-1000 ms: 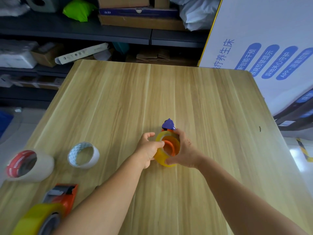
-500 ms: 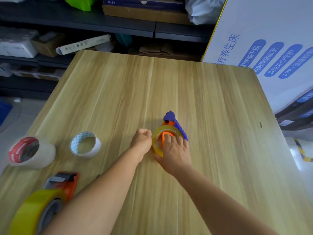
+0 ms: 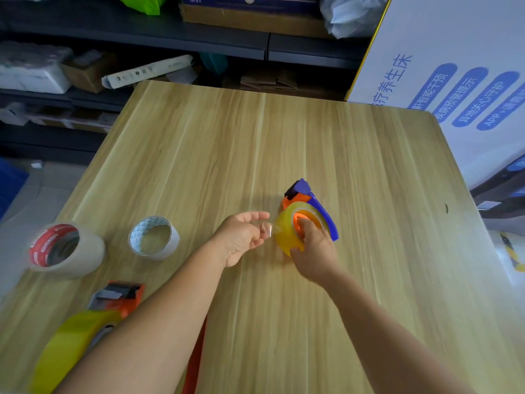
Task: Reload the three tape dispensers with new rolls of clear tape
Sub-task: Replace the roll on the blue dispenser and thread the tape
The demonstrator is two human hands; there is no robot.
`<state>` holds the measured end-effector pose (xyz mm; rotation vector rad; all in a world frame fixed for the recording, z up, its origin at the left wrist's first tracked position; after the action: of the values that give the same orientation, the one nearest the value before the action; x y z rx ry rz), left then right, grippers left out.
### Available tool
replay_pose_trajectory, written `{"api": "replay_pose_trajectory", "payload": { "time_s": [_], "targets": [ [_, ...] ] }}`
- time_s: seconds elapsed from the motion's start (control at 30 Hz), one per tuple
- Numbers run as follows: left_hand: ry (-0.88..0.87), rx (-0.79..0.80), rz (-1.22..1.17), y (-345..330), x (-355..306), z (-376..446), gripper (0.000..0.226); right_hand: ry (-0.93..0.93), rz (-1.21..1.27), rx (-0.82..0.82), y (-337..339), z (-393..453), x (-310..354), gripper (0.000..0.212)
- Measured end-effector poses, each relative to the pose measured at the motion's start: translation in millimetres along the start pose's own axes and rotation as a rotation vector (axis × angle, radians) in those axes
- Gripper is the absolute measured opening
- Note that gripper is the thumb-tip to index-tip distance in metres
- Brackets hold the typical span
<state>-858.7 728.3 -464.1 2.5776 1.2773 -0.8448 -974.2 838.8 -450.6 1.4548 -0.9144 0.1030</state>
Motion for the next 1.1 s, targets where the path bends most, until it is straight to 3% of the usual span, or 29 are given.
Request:
{"api": "replay_pose_trajectory", "payload": {
  "time_s": [0.13, 0.23, 0.43, 0.57, 0.67, 0.83, 0.93, 1.0, 1.1],
  "targets": [
    [0.044, 0.066, -0.138, -15.7, -14.2, -12.6, 0.052, -0.094, 0.374, 0.018, 13.2, 1.1, -10.1, 0.070],
    [0.045, 0.086, -0.091, -28.1, -25.6, -23.4, 0.048, -0.174, 0.542, 0.003, 12.8, -2.7, -13.3, 0.066],
    [0.078, 0.068, -0.067, -36.0, -37.6, -44.8, 0.035, -0.209, 0.573, -0.029, 12.9, -8.1, -20.7, 0.055],
    [0.117, 0.081, -0.019, -40.7, -35.5, -51.8, 0.039, -0.225, 0.395, -0.031, 18.2, -7.7, -25.6, 0.062],
    [0.110, -0.008, 0.122, -40.9, -33.7, -59.1, 0.031, -0.196, 0.355, -0.026, 20.5, -8.4, -23.1, 0.058],
    [-0.034, -0.241, 0.693, -33.1, -43.4, -61.1, 0.030, -0.183, 0.363, -0.012, 20.4, -9.2, -26.8, 0.059],
    [-0.260, -0.176, 1.039, -48.1, -42.8, -56.9, 0.053, -0.169, 0.380, -0.001, 21.1, -8.7, -28.2, 0.059],
    [-0.352, -0.125, 1.024, -57.9, -38.9, -52.0, 0.050, -0.165, 0.408, -0.002, 21.7, -9.3, -28.6, 0.055],
    [-0.452, -0.139, 0.890, -63.2, -42.8, -44.6, 0.011, -0.147, 0.418, 0.007, 23.7, -10.3, -31.2, 0.046]
  ]
}}
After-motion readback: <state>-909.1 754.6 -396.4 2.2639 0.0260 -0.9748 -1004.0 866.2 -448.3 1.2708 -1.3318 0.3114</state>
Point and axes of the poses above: each hand's wrist, its own z-axis towards the middle knuckle, its own y-axis out of the back of the hand, x = y × z, the point moved 7 cm from there along z, towards the middle knuckle, and after that the axes turned 15 degrees about y, right-handed, at the moved point
